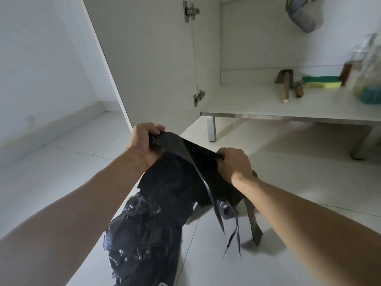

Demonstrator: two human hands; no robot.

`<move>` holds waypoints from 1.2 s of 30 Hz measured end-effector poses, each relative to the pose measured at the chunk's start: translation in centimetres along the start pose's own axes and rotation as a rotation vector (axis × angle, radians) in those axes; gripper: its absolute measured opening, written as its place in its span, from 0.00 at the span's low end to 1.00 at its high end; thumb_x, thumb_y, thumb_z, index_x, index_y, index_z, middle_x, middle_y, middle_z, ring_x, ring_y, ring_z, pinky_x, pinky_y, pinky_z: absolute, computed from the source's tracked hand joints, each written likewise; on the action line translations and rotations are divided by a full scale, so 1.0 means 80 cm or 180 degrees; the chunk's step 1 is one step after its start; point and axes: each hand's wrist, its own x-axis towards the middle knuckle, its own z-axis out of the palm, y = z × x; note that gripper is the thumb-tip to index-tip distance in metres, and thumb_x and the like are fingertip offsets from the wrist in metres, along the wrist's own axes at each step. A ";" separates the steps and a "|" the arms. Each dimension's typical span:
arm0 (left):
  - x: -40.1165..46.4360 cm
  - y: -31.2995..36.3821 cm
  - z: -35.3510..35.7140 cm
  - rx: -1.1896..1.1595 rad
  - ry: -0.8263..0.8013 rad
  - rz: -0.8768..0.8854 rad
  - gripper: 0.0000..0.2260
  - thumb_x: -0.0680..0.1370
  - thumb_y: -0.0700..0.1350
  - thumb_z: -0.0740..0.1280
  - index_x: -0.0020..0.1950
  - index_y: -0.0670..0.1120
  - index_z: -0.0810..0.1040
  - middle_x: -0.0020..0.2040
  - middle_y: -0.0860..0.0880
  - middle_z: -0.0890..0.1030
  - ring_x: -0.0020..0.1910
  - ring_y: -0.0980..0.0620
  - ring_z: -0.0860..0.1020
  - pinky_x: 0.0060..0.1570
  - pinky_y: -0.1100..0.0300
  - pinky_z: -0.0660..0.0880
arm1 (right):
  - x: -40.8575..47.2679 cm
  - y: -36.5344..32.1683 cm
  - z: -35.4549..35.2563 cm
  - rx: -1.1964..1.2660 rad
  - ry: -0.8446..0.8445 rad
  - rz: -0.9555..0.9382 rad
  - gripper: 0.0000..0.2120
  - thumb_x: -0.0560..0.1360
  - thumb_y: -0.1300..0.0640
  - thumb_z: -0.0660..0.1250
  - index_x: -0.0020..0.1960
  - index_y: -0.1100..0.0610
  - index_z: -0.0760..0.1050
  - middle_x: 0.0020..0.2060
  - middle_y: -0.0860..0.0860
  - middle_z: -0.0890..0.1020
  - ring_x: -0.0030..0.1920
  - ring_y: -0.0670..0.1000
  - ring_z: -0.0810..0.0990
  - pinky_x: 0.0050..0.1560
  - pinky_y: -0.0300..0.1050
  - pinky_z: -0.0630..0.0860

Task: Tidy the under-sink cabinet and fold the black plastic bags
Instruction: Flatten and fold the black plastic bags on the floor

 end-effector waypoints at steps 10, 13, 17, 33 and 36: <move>-0.012 0.055 0.023 -0.0260 -0.0455 0.0336 0.17 0.69 0.28 0.50 0.49 0.36 0.75 0.46 0.40 0.77 0.53 0.37 0.78 0.57 0.42 0.77 | -0.042 -0.075 -0.059 0.1004 -0.0429 -0.0409 0.42 0.61 0.22 0.65 0.61 0.53 0.74 0.53 0.46 0.78 0.52 0.49 0.78 0.56 0.48 0.76; -0.015 0.066 0.039 -0.0074 -0.0394 0.0557 0.23 0.69 0.21 0.50 0.53 0.36 0.78 0.54 0.38 0.76 0.55 0.37 0.77 0.51 0.46 0.81 | -0.043 -0.086 -0.052 0.0326 -0.0268 -0.0449 0.27 0.70 0.38 0.69 0.62 0.54 0.74 0.54 0.49 0.78 0.55 0.53 0.78 0.56 0.50 0.76; -0.025 0.085 0.058 0.0312 -0.0186 0.1089 0.18 0.70 0.22 0.65 0.57 0.35 0.79 0.49 0.39 0.81 0.43 0.45 0.83 0.50 0.51 0.81 | -0.052 -0.110 -0.088 0.1201 -0.0260 -0.0410 0.31 0.71 0.26 0.52 0.48 0.54 0.73 0.43 0.49 0.78 0.45 0.50 0.77 0.52 0.50 0.74; 0.000 0.172 0.192 0.2314 0.0359 0.1766 0.13 0.67 0.47 0.80 0.43 0.47 0.77 0.44 0.49 0.79 0.41 0.51 0.79 0.44 0.58 0.80 | 0.063 -0.024 -0.361 -0.1396 0.0941 0.0072 0.05 0.73 0.67 0.64 0.40 0.63 0.69 0.33 0.53 0.66 0.42 0.58 0.72 0.30 0.41 0.61; 0.016 0.156 0.227 0.2447 0.0141 0.1636 0.13 0.69 0.47 0.78 0.45 0.47 0.75 0.43 0.49 0.77 0.39 0.51 0.76 0.45 0.59 0.78 | 0.084 0.018 -0.407 -0.1557 0.1096 0.0205 0.05 0.72 0.64 0.67 0.43 0.62 0.71 0.33 0.52 0.67 0.41 0.59 0.73 0.33 0.42 0.63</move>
